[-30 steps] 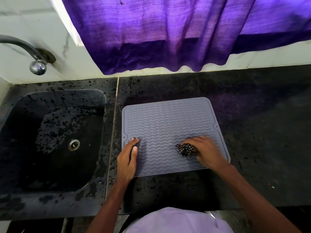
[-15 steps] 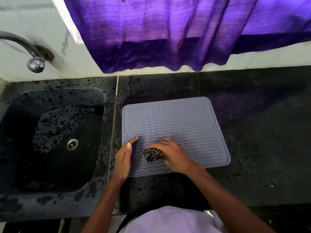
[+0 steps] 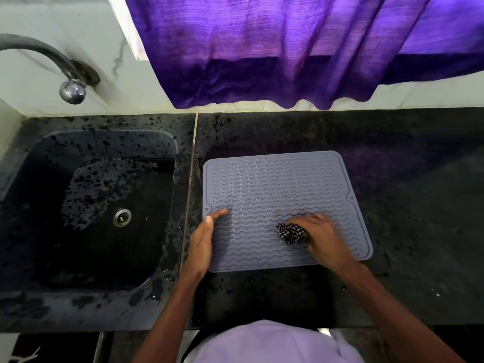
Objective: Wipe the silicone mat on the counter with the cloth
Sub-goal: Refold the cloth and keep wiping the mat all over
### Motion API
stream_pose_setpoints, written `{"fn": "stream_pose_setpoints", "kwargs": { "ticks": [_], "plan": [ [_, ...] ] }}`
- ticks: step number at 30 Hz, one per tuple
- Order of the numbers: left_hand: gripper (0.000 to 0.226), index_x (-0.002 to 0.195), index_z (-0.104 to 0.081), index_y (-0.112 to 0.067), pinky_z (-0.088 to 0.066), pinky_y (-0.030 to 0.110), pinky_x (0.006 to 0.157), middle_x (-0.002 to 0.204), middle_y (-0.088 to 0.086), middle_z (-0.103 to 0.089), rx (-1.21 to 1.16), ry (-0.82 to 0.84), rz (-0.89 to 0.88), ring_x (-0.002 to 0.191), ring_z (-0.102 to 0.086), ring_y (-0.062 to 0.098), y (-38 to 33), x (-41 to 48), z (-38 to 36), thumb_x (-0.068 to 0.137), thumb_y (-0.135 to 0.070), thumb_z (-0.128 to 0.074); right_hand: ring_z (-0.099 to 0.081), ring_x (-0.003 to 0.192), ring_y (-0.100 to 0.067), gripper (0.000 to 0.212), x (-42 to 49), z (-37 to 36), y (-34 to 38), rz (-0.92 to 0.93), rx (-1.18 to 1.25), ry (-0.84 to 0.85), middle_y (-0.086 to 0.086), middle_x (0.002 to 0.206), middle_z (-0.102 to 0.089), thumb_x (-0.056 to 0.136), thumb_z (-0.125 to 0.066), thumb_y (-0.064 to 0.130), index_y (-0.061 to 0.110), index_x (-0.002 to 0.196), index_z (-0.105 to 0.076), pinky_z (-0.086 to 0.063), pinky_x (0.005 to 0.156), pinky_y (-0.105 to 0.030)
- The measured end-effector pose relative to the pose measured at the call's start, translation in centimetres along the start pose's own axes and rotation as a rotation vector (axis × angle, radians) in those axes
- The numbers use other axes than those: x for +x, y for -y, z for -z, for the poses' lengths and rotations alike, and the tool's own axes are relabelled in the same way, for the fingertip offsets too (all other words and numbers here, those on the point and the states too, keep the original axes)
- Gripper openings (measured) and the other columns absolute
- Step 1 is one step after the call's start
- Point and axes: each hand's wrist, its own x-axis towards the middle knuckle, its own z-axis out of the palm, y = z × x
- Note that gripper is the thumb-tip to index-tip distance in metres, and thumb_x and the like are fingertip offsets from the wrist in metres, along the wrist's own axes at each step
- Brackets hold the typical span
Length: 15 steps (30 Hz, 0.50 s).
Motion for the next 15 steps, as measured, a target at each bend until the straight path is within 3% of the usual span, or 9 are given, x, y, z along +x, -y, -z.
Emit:
{"fn": "stream_pose_setpoints", "kwargs": {
  "ticks": [3, 6, 9, 15],
  "plan": [
    [0.053, 0.128, -0.062, -0.003, -0.041, 0.021, 0.109, 0.132, -0.001, -0.067, -0.019, 0.026, 0.01, 0.13, -0.056, 0.014, 0.1, 0.0, 0.3, 0.105, -0.039, -0.03, -0.059, 0.097, -0.024, 0.083, 0.6, -0.5, 1.1, 0.029, 0.015, 0.001, 0.01, 0.116, -0.067, 0.042, -0.054, -0.002, 0.034, 0.117, -0.055, -0.047, 0.083, -0.044],
    [0.065, 0.128, -0.062, -0.007, -0.038, 0.028, 0.113, 0.134, 0.001, -0.065, -0.039, 0.051, 0.029, 0.134, -0.054, 0.017, 0.0, 0.2, 0.8, 0.1, -0.059, -0.035, -0.058, 0.094, -0.024, 0.083, 1.3, -0.9, 3.0, 0.054, 0.019, 0.011, 0.01, 0.114, -0.067, 0.041, -0.056, -0.001, 0.033, 0.117, -0.055, -0.047, 0.083, -0.042],
    [0.082, 0.128, -0.062, -0.006, -0.04, 0.02, 0.109, 0.135, 0.001, -0.065, -0.073, 0.062, 0.064, 0.133, -0.054, 0.014, -0.3, 0.5, 1.3, 0.091, -0.076, -0.04, -0.058, 0.094, -0.022, 0.082, 1.9, -1.6, 5.2, 0.07, 0.021, 0.007, 0.01, 0.115, -0.067, 0.041, -0.06, -0.002, 0.03, 0.117, -0.058, -0.041, 0.084, -0.036],
    [0.069, 0.13, -0.061, -0.009, -0.037, 0.023, 0.115, 0.135, -0.001, -0.065, -0.105, 0.069, 0.15, 0.133, -0.053, 0.01, -0.3, 0.9, 1.8, 0.099, -0.06, -0.026, -0.055, 0.1, -0.024, 0.076, 3.5, -3.5, 10.1, 0.123, -0.017, -0.008, 0.006, 0.118, -0.067, 0.054, -0.071, -0.007, 0.026, 0.121, -0.061, -0.043, 0.085, -0.041]
  ]
}}
